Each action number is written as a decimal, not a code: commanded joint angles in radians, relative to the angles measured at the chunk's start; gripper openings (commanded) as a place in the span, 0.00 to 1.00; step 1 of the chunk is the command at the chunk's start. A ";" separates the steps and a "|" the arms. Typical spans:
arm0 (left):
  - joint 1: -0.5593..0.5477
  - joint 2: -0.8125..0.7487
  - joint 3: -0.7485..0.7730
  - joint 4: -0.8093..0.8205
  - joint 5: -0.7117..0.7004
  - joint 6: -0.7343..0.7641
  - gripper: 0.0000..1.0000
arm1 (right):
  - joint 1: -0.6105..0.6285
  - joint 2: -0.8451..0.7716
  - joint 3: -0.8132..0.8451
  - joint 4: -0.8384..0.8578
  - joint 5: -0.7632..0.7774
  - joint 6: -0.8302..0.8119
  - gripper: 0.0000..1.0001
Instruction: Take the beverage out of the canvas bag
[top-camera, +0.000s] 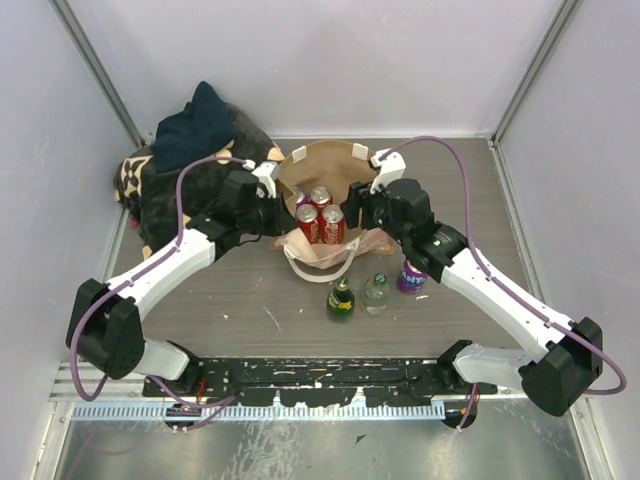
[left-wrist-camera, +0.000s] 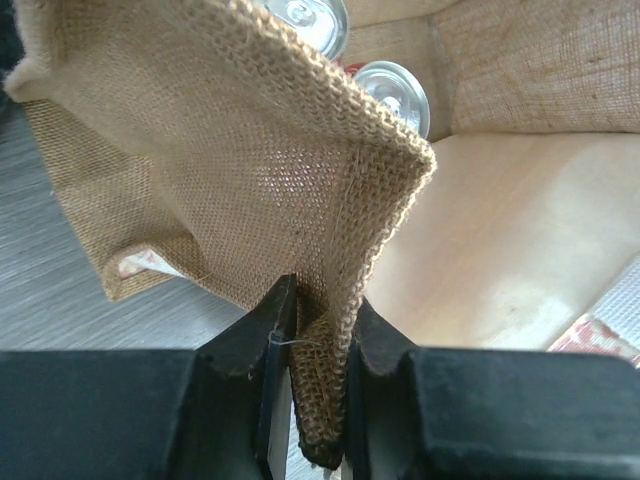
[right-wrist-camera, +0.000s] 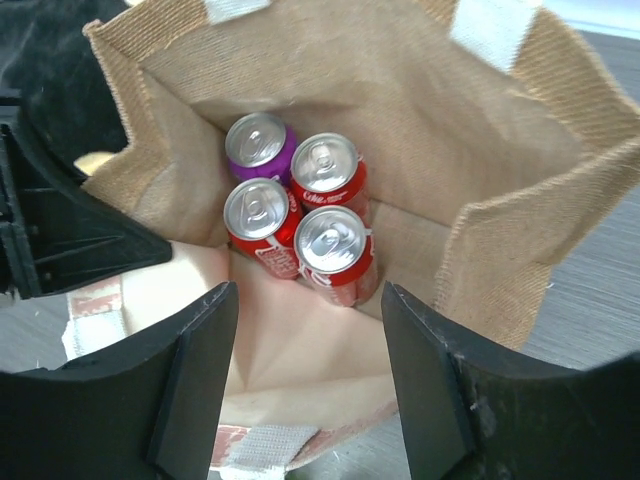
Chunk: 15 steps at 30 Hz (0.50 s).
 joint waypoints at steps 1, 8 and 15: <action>-0.060 0.050 -0.064 0.055 -0.096 0.011 0.02 | 0.017 0.029 0.068 -0.010 -0.080 -0.046 0.65; -0.108 0.096 -0.045 0.074 -0.139 0.007 0.00 | 0.027 0.071 0.084 -0.028 -0.130 -0.045 0.65; -0.108 0.089 -0.041 0.061 -0.183 0.004 0.00 | 0.112 0.130 0.223 -0.080 -0.111 -0.105 0.71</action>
